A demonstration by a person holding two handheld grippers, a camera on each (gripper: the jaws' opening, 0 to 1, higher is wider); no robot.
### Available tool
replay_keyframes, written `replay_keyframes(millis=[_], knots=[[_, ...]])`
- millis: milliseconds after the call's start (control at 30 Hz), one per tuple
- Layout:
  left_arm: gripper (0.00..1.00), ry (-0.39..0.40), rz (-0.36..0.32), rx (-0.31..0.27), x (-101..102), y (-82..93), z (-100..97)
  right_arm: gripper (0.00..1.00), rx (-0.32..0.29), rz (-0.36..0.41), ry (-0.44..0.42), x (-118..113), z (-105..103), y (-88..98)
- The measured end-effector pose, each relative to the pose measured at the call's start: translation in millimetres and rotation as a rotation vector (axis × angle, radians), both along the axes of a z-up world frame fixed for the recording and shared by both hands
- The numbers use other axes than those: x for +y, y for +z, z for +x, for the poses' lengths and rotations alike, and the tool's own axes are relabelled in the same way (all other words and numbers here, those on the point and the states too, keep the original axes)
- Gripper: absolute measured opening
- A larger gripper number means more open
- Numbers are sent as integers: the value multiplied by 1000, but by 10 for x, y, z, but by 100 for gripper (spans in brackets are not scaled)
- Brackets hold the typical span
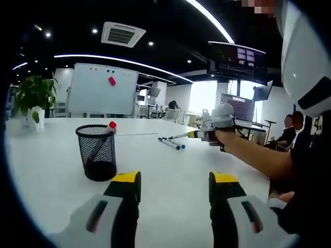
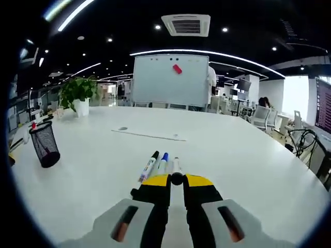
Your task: Pick up the whiteboard markers from the pen holder and place them facing the whiteboard neatly
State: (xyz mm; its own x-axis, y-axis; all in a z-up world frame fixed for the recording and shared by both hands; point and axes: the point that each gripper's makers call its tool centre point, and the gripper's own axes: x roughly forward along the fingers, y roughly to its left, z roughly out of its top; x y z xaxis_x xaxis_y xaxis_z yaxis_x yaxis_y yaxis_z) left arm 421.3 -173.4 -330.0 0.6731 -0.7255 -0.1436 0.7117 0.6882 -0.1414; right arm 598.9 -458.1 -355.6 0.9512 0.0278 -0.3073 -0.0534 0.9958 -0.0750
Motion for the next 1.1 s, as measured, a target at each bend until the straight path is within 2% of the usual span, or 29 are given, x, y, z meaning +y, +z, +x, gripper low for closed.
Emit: replay_keyframes(millis=[433, 567, 1100], knots=[[54, -2, -9, -4, 1, 28, 9, 14, 41, 2, -23, -31, 7, -127], [54, 0, -8, -6, 2, 32, 22, 14, 53, 24, -35, -59, 16, -161], [54, 5, 4, 2, 16, -26, 40, 13, 68, 35, -34, -13, 24, -215]])
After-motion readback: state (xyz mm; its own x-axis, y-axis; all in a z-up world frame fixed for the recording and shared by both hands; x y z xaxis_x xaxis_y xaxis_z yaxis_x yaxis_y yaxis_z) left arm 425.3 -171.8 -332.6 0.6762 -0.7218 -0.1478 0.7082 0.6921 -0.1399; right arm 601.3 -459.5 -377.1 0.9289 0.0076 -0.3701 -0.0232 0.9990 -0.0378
